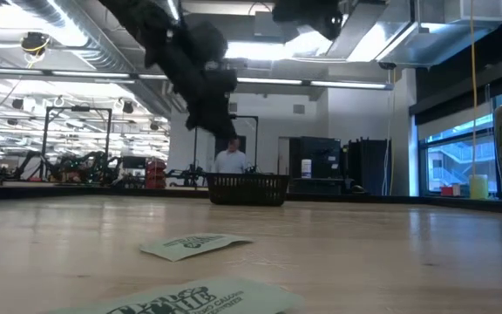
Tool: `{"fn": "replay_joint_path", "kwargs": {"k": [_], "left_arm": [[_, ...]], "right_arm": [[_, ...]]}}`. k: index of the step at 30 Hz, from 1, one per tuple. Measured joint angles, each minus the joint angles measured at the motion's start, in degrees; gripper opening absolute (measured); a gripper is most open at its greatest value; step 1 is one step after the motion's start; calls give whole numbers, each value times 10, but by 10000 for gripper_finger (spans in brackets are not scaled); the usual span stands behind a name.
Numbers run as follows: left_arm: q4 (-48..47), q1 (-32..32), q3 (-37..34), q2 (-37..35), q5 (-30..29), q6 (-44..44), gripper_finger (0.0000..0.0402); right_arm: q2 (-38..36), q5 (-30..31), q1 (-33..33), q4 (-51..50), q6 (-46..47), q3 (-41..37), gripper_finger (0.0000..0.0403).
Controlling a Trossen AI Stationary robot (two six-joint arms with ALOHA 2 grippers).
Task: Pick and place Stevia / Truvia into bins
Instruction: Put the white stevia packet into the black bin
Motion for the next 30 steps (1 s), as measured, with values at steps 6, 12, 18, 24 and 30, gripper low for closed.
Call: {"fn": "replay_joint_path", "kwargs": {"k": [6,12,18,24,30], "left_arm": [[-48,-34,0,-92,37,27,66],[-83,-89,0,-172,37,43,61],[-91,-134,0,-201,21,44,65],[-114,-162,0,-201,21,44,62],[-178,-189,0,-200,21,43,64]], "right_arm": [[24,0,37,67,-96,0,37],[93,-1,56,116,-101,0,37],[148,-2,55,127,-101,0,46],[202,-22,62,156,-61,0,107],[239,-43,67,167,67,0,149]]}}
